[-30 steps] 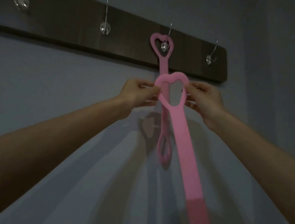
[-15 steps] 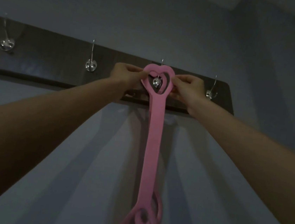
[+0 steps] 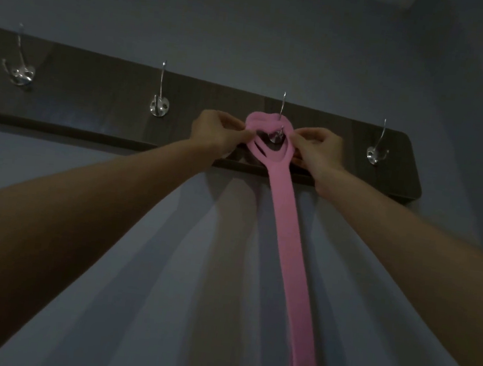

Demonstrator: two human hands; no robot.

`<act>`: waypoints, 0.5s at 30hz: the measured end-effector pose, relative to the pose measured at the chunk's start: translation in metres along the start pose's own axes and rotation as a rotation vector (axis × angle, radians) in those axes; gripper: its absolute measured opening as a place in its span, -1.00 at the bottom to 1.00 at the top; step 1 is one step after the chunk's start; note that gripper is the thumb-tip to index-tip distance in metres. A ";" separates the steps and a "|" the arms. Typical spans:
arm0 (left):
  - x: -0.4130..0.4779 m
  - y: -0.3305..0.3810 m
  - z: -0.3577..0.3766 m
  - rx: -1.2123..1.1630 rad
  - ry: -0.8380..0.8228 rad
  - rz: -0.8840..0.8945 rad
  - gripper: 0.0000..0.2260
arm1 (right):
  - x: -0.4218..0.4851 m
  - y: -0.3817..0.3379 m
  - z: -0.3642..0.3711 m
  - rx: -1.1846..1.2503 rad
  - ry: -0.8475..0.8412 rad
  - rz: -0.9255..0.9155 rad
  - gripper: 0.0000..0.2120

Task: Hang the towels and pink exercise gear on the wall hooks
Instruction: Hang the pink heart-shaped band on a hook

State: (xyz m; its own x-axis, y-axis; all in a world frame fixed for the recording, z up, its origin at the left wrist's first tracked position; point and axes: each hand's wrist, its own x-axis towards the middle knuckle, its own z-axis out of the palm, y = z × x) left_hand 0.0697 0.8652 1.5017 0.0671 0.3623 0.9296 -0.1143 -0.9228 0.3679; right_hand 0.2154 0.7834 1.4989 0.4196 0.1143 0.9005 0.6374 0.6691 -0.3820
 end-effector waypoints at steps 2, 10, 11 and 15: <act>-0.001 -0.006 0.000 0.009 0.015 0.036 -0.72 | -0.001 0.006 0.000 -0.022 0.005 -0.024 -0.84; -0.009 -0.021 0.004 0.115 0.071 0.209 -0.76 | -0.005 0.020 0.001 -0.100 0.063 -0.110 -0.87; -0.010 -0.022 0.004 0.125 0.073 0.220 -0.76 | -0.006 0.021 0.000 -0.122 0.061 -0.116 -0.85; -0.015 -0.025 0.003 0.211 0.018 0.264 -0.70 | -0.014 0.022 -0.006 -0.329 0.045 -0.229 -0.75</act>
State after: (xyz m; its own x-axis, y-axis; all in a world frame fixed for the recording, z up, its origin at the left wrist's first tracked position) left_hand 0.0747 0.8829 1.4783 0.0452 0.1075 0.9932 0.0826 -0.9912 0.1035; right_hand 0.2273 0.7919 1.4767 0.2658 -0.0483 0.9628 0.8877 0.4019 -0.2249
